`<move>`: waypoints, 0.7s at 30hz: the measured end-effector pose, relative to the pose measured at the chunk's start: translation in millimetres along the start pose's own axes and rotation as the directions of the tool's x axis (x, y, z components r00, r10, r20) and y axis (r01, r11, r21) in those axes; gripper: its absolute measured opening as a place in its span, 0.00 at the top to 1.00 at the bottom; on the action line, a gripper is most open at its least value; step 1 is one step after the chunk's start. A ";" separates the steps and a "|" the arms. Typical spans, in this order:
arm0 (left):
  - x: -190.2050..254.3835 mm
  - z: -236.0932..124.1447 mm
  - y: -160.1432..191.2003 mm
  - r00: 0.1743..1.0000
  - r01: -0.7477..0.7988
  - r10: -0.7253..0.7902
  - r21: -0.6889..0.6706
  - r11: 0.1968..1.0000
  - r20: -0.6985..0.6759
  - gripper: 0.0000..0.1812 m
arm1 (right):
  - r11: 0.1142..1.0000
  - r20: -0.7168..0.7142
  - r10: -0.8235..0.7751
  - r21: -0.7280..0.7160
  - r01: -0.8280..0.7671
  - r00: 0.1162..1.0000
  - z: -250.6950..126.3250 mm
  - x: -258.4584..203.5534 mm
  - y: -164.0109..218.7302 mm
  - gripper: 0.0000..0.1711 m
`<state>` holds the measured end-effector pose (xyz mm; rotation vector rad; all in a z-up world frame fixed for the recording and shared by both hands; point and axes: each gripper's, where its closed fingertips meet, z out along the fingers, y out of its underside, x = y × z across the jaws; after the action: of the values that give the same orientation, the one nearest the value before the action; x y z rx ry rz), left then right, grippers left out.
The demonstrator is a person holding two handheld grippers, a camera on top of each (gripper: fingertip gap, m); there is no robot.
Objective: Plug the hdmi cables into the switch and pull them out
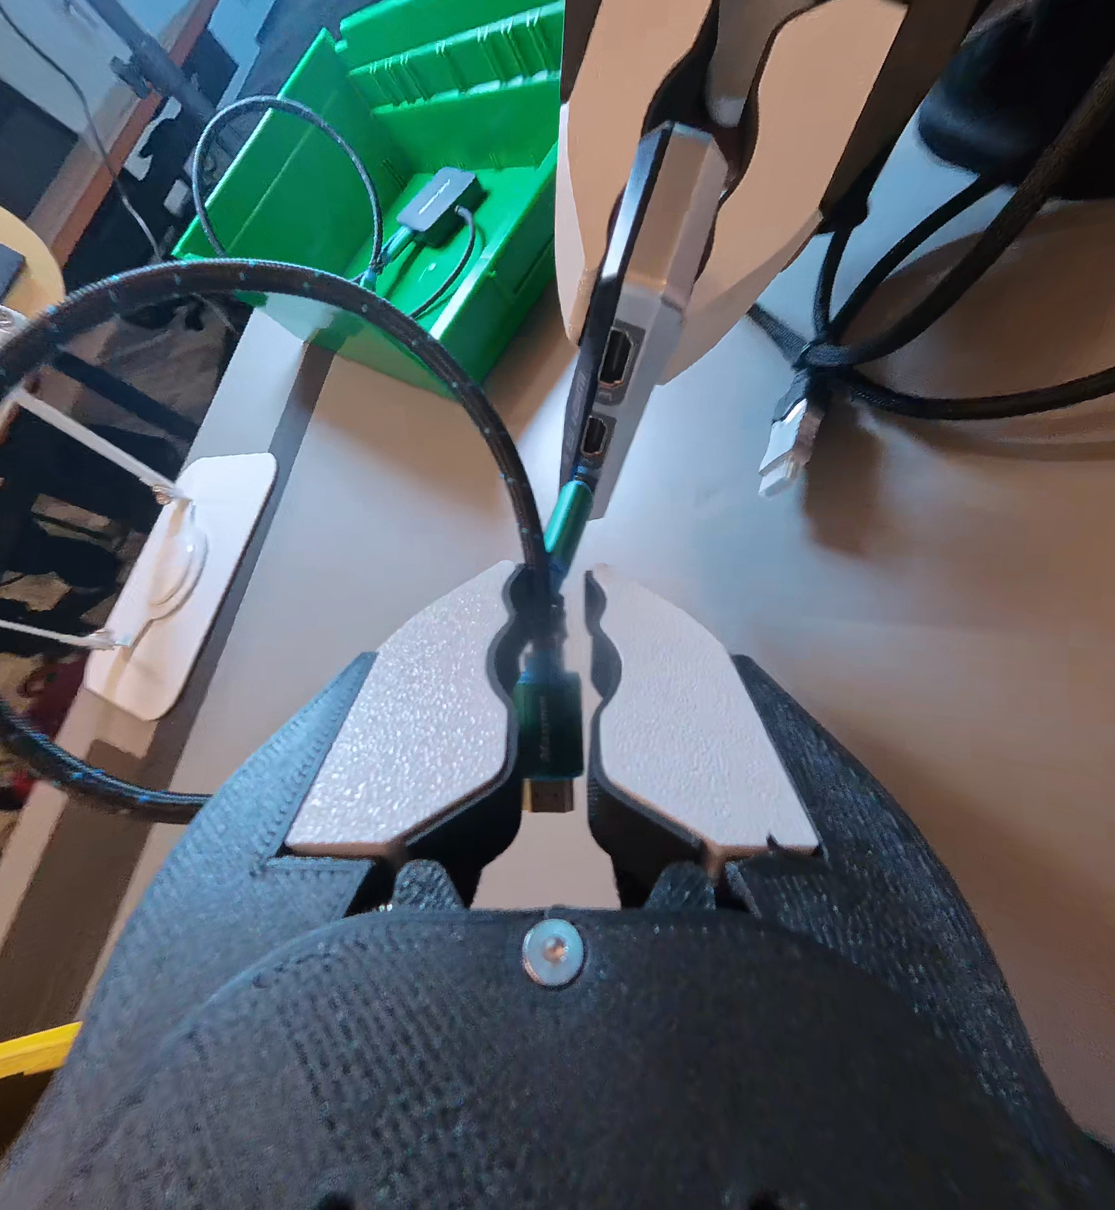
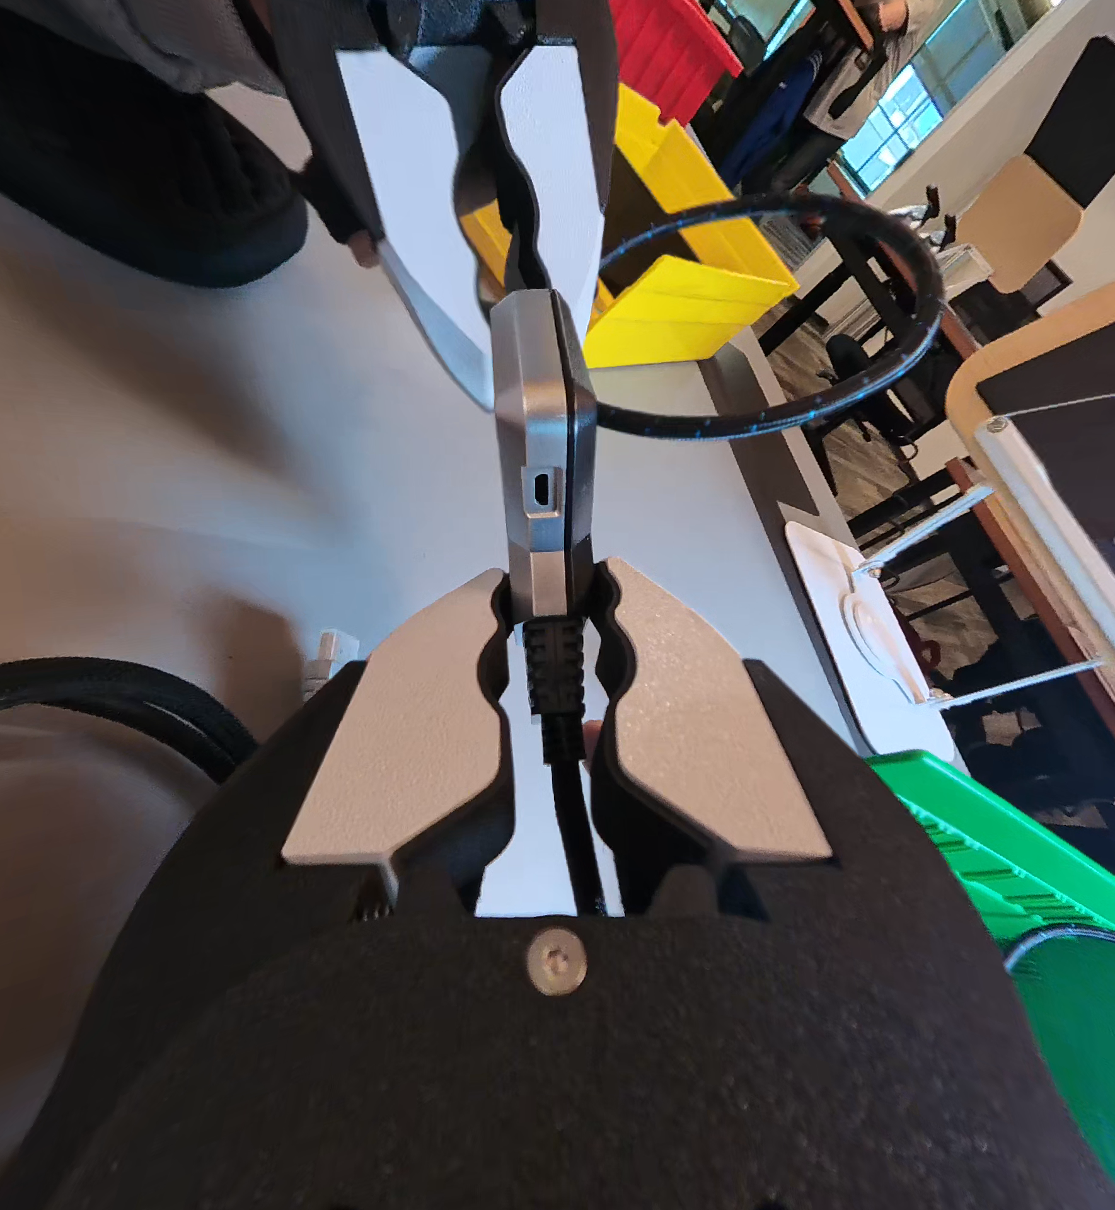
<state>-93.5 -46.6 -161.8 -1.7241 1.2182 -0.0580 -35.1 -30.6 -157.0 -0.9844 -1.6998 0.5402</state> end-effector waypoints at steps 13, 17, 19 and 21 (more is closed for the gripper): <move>-63.5 -51.7 19.4 0.905 0.404 -0.425 0.291 0.867 0.007 0.71 | 0.981 -0.162 0.123 0.166 -0.096 0.979 -37.5 44.8 -17.9 0.87; -93.1 -89.0 26.0 0.895 0.377 -0.428 0.298 0.877 0.128 0.73 | 0.969 -0.216 0.152 0.226 -0.102 0.965 -52.2 57.7 -28.5 0.87; -108.0 -107.6 40.7 0.882 0.390 -0.437 0.249 0.887 0.176 0.74 | 0.957 -0.226 0.179 0.266 -0.116 0.958 -59.7 63.8 -33.5 0.86; -128.5 -121.6 68.2 0.863 0.399 -0.427 0.155 0.904 0.270 0.76 | 0.938 -0.215 0.215 0.316 -0.141 0.953 -67.5 67.5 -38.6 0.86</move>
<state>-268.4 -34.8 -89.5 -1.8074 0.6003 -0.1061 6.8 -4.2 -66.8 -0.9478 -1.2700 0.7380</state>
